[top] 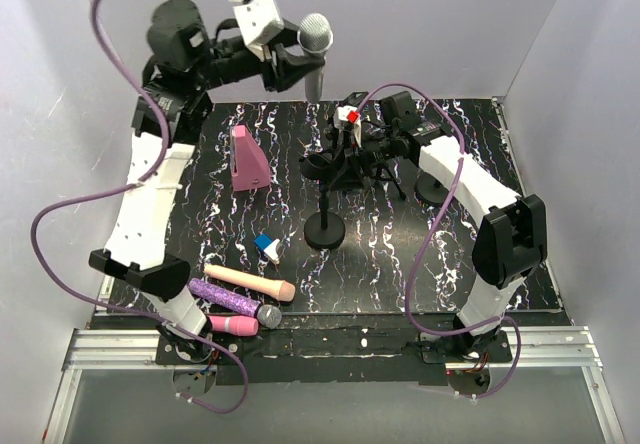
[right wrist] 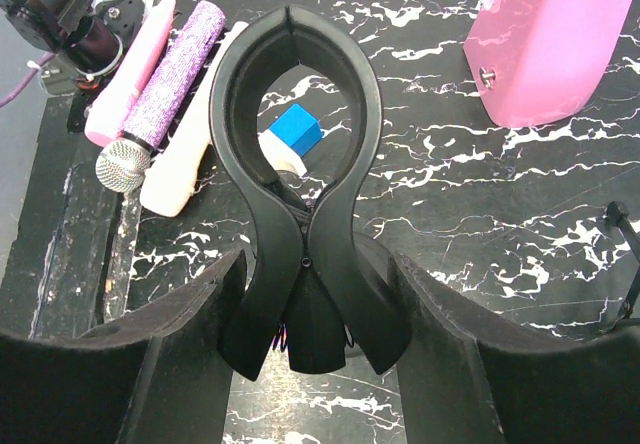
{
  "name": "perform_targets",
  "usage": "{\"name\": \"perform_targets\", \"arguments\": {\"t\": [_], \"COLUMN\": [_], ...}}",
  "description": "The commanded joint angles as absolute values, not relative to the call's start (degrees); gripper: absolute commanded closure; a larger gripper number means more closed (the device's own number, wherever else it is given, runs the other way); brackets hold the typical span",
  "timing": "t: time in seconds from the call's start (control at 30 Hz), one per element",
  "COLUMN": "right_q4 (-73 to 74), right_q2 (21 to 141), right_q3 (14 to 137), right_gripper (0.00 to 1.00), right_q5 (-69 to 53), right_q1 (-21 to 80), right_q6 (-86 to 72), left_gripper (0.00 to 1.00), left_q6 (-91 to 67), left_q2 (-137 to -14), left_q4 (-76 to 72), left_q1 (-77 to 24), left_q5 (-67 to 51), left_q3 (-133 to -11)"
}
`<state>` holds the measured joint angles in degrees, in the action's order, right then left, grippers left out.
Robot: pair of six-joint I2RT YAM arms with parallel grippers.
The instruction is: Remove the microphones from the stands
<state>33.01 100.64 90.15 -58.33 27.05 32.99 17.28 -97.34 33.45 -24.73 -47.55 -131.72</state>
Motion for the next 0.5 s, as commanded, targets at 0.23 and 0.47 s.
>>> {"name": "perform_targets", "arguments": {"t": [0.23,0.47], "right_q4": [39.38,38.15], "right_q2": [97.92,92.73], "right_q3": [91.84,92.64], "right_gripper": [0.24,0.14], "right_q5": [-55.64,-55.46], "right_q1": [27.51,27.42], "right_q6": [27.87,24.97], "left_gripper": [1.0,1.0], "left_q6": [41.01,59.31], "left_q2": [-85.88,-80.34], "left_q4": [49.18,71.34], "left_q1": [-24.17,-24.17], "left_q5": [-38.6,-29.8], "left_q3": [-122.55,-110.32]}}
